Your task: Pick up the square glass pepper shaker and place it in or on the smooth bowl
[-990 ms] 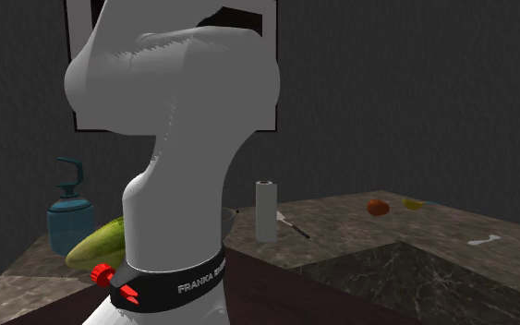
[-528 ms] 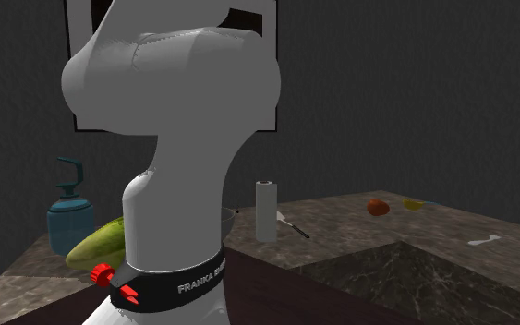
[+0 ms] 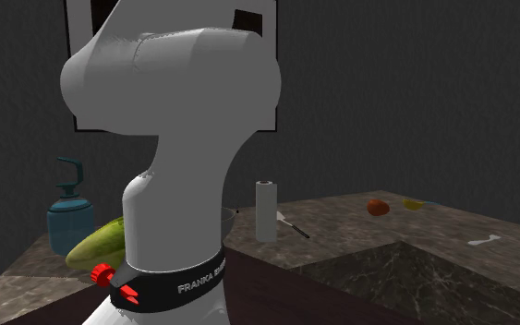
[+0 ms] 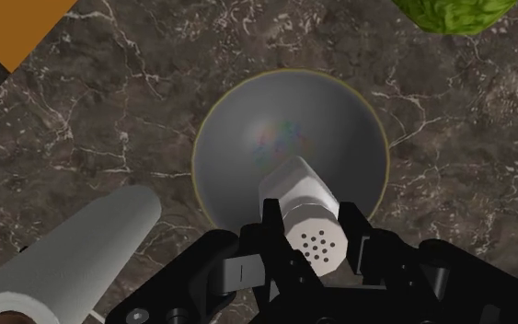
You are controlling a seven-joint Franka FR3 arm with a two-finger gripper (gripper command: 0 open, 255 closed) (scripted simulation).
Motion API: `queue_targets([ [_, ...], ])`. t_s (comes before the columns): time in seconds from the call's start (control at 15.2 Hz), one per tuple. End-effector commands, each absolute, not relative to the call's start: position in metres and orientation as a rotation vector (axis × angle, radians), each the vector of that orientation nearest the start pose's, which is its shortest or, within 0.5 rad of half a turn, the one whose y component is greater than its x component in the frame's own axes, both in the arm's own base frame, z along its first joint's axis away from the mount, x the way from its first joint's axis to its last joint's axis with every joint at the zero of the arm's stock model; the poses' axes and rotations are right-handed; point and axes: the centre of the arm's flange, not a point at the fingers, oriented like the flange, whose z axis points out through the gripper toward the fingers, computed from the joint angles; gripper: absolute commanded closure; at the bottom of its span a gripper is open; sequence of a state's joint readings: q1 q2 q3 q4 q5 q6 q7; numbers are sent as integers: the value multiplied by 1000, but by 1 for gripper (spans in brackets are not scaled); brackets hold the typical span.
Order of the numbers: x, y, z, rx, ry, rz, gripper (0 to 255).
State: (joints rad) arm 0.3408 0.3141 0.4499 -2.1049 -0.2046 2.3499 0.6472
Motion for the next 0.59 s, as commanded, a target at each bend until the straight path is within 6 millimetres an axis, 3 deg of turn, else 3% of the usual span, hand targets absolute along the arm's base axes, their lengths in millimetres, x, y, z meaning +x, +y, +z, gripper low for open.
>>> queue_targets([
  [0.0, 409, 404, 269, -3137, -431, 26, 255],
  [0.4, 409, 404, 235, -3137, -431, 26, 255],
  [0.53, 409, 404, 235, -3137, -431, 26, 255],
])
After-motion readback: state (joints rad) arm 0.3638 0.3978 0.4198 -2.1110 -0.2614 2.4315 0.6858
